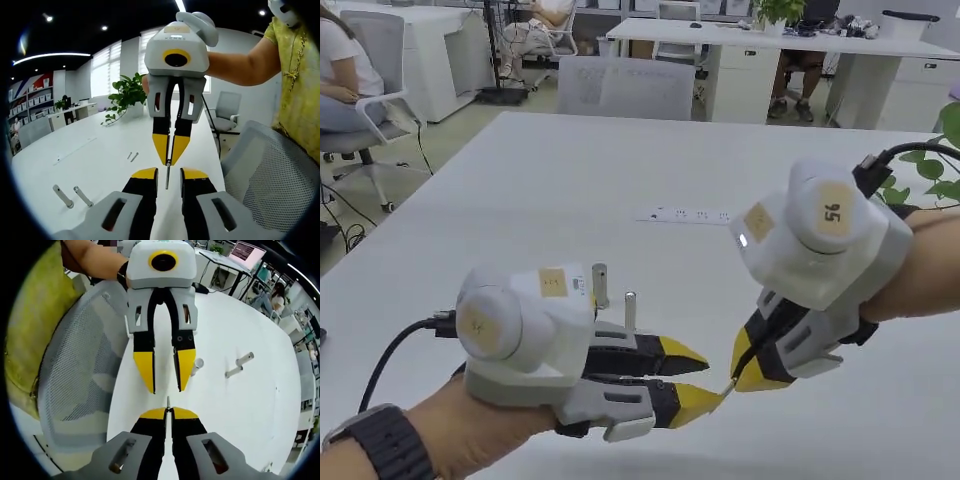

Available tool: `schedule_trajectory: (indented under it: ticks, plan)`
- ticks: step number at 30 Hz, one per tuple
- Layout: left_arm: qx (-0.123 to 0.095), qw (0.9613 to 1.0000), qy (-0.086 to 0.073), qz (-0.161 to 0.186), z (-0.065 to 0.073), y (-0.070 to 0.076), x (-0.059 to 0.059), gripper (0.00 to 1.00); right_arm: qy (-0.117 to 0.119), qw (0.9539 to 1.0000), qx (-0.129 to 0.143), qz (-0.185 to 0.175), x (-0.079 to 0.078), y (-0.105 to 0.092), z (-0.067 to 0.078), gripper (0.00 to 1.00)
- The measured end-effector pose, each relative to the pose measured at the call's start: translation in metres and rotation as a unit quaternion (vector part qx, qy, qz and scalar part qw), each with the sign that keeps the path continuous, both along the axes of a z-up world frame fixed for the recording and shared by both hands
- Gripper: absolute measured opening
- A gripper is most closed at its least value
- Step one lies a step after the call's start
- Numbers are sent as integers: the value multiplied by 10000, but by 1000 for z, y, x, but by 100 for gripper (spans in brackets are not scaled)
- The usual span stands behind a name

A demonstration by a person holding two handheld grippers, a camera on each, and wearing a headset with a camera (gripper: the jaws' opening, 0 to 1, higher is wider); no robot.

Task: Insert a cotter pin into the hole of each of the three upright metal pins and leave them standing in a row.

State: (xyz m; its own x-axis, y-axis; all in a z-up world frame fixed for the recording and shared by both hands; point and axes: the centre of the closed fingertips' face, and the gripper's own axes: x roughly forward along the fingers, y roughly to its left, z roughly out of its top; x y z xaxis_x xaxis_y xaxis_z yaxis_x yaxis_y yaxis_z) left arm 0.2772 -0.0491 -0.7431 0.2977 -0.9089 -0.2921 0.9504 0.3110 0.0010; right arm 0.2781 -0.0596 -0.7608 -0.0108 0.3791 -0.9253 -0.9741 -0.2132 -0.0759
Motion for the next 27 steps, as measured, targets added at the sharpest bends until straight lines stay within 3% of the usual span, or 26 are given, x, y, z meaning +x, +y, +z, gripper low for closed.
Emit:
schedule_trajectory:
  ticks: [5, 13, 23, 27]
  plan:
    - [199, 9998, -48, -64, -10, -2, 0, 17, -28, 10000, 73, 16, 0, 4, 5, 3]
    - [344, 9994, 18, -52, -23, 0, 3, 16, 50, 9996, 290, 36, -5, 11, 13, 3]
    - [439, 9989, -101, -107, -25, -2, 5, 2, 152, 9985, 518, -30, -5, 16, 18, 3]
    - [472, 9987, -146, -120, -25, 0, 5, 0, 127, 9989, 460, -28, -3, 13, 16, 3]
